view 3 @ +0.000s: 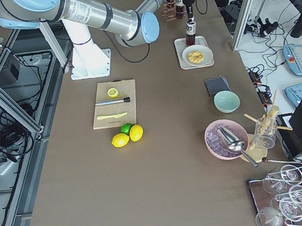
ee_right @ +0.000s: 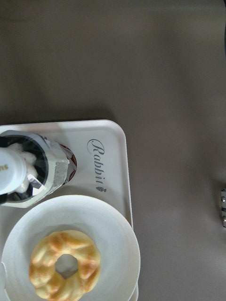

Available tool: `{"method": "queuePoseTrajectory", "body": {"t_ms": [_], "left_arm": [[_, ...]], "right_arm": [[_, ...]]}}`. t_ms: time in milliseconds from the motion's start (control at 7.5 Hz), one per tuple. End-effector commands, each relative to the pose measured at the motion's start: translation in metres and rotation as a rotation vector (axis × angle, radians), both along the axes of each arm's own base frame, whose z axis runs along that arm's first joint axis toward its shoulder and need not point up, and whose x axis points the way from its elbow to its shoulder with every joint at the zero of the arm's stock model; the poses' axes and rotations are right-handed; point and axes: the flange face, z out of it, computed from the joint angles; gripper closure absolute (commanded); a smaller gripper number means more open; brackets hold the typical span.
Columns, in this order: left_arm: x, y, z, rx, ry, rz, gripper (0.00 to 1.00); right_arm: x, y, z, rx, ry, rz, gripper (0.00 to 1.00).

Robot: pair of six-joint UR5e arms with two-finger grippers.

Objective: Place tea on tray
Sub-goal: 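Lower the tea bottle with the right gripper onto the tray beside the plate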

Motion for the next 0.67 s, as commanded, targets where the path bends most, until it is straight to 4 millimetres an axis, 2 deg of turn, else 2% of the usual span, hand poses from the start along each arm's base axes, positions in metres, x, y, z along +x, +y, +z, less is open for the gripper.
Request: {"method": "queuePoseTrajectory", "body": {"t_ms": [0,133,267,400,533], "left_arm": [[0.0,0.0,0.0,0.001,0.0,0.0,0.03],[0.0,0.0,0.0,-0.001,0.0,0.0,0.03],[0.0,-0.001,0.001,-0.003,0.0,-0.001,0.03],[0.0,-0.001,0.001,-0.006,0.001,-0.003,0.03],[0.003,-0.002,-0.004,-0.044,0.032,-0.031,0.03]], "right_arm": [[-0.003,0.003,0.001,0.0,0.002,-0.005,0.56],[-0.003,0.003,-0.001,0.002,0.002,-0.004,0.33],[-0.003,0.003,-0.002,0.002,0.002,-0.004,0.23],[0.003,0.002,-0.013,0.008,-0.01,-0.001,0.13],[0.03,-0.001,-0.025,-0.047,-0.025,-0.016,0.13]]}}
